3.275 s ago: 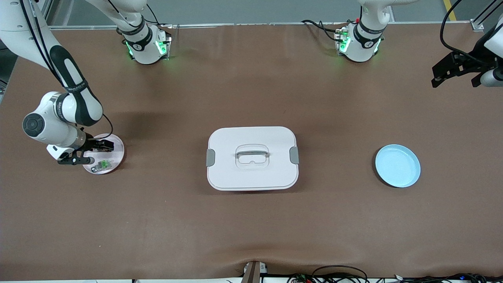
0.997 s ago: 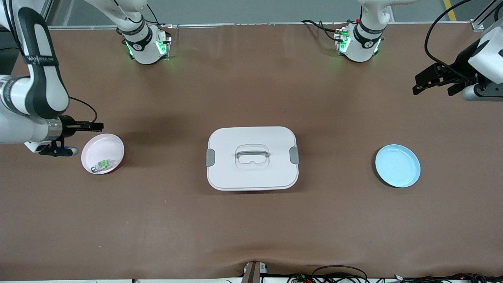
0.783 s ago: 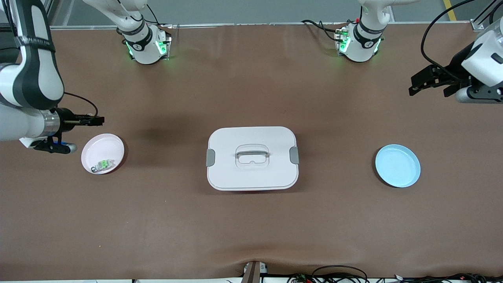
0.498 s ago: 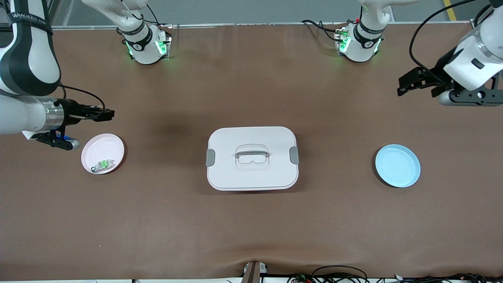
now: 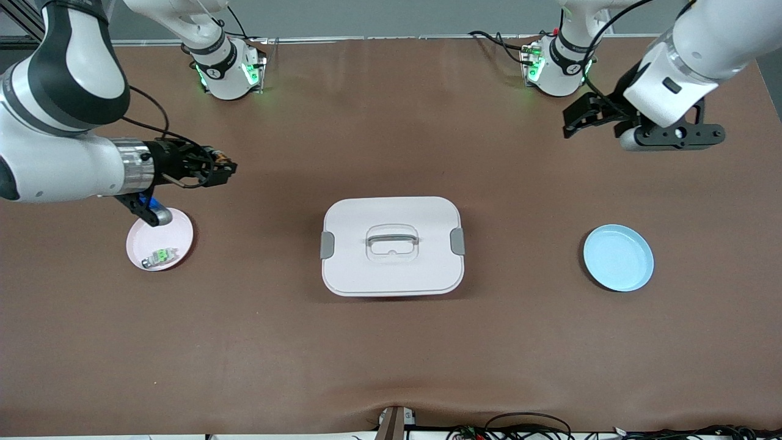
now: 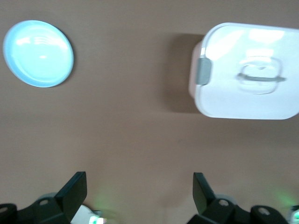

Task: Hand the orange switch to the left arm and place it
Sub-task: 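Lift the orange switch with the right gripper while the left gripper approaches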

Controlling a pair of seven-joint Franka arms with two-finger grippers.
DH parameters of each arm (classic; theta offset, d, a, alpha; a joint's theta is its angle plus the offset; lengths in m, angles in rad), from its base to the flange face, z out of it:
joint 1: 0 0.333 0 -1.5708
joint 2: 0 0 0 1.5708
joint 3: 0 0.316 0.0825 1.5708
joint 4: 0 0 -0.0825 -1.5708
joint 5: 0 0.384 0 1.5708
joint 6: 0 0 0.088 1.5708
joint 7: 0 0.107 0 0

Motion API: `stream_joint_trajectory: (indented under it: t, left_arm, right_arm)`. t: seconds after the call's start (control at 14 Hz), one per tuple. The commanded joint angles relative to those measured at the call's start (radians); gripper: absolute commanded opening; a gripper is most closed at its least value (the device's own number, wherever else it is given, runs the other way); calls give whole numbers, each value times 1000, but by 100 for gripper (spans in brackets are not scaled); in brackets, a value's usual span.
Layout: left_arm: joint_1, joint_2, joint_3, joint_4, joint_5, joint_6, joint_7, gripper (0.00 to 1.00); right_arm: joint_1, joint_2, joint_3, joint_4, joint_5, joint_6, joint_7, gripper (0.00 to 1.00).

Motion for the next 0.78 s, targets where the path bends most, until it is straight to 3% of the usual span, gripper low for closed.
stream_joint_trajectory:
  t: [0.0,0.21,0.5,0.71]
  left_arm:
    - [4,11,-38,-6,-82,71,-101,100]
    - [4,31,-116,-14,-93,166,-194,100]
    - [10,26,-193,-92,-99,301,-243,100]
    - [14,4,-198,-159,-236,377,-268,100]
  right_arm:
    - [97,-1,-9,20,42,52,171,28]
    - [213,6,-9,25,73,170,349,27]
    - [339,13,-9,34,120,333,552,26]
    - [428,51,-9,71,120,451,694,26]
